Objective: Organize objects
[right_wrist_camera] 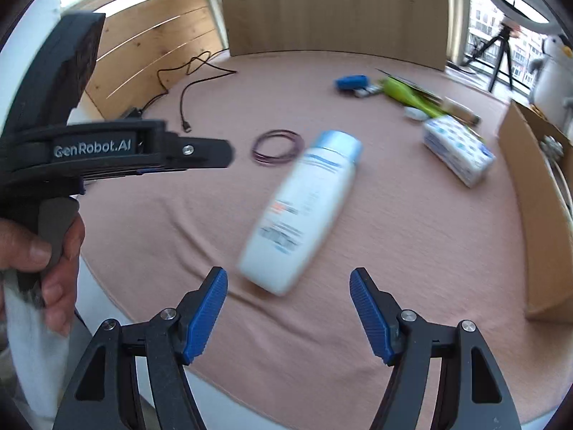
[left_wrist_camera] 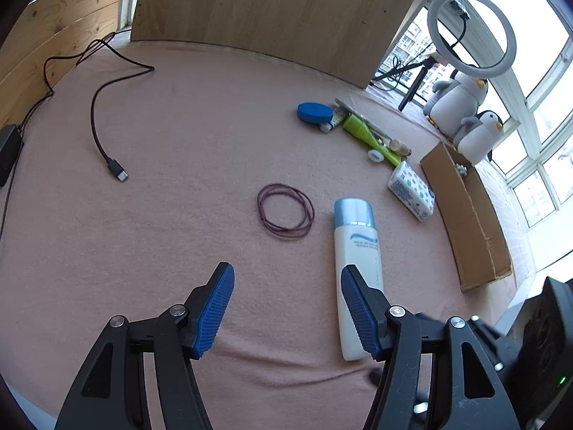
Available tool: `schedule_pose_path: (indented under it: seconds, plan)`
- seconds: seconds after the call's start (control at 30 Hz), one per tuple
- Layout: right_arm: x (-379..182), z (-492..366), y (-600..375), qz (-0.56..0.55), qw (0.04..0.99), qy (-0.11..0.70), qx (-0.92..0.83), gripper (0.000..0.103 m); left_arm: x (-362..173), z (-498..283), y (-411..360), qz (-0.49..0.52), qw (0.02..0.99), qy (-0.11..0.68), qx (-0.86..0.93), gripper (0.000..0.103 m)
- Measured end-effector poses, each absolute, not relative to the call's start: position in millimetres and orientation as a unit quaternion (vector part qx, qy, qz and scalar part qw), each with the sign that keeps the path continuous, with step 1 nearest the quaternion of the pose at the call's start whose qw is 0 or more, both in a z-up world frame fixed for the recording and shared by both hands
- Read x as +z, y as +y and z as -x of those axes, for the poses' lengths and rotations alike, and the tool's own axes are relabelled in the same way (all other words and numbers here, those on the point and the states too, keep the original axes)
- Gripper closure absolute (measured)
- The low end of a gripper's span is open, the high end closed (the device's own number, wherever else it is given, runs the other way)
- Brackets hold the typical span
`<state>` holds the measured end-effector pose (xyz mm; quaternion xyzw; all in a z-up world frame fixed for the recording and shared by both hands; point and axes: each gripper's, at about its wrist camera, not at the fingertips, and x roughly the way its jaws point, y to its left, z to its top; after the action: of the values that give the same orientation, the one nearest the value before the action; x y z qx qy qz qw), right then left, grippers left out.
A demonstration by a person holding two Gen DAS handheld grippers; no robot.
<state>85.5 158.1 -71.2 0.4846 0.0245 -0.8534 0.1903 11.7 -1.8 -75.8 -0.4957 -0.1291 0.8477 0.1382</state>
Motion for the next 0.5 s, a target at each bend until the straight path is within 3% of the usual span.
schedule_pose_path:
  seconds: [0.23,0.27,0.33,0.5]
  plan:
    - [-94,-68,145,-0.478,0.158,0.054,-0.863,0.039,-63,-8,-12,0.485,0.120,-0.115,0.859,0.031]
    - [-92,-75,151,-0.476,0.156,0.058,-0.863,0.041,-65,-6,-9,0.487,0.123,-0.113,0.857,0.030]
    - [-92,-82,162,-0.474,0.156,0.062,-0.864,0.062,-70,-2,5,0.494,0.138,-0.112,0.851,0.031]
    - [-93,-96,169,-0.457,0.163,0.080,-0.871,0.065,-94,12,52,0.524,0.177,-0.123,0.824,0.031]
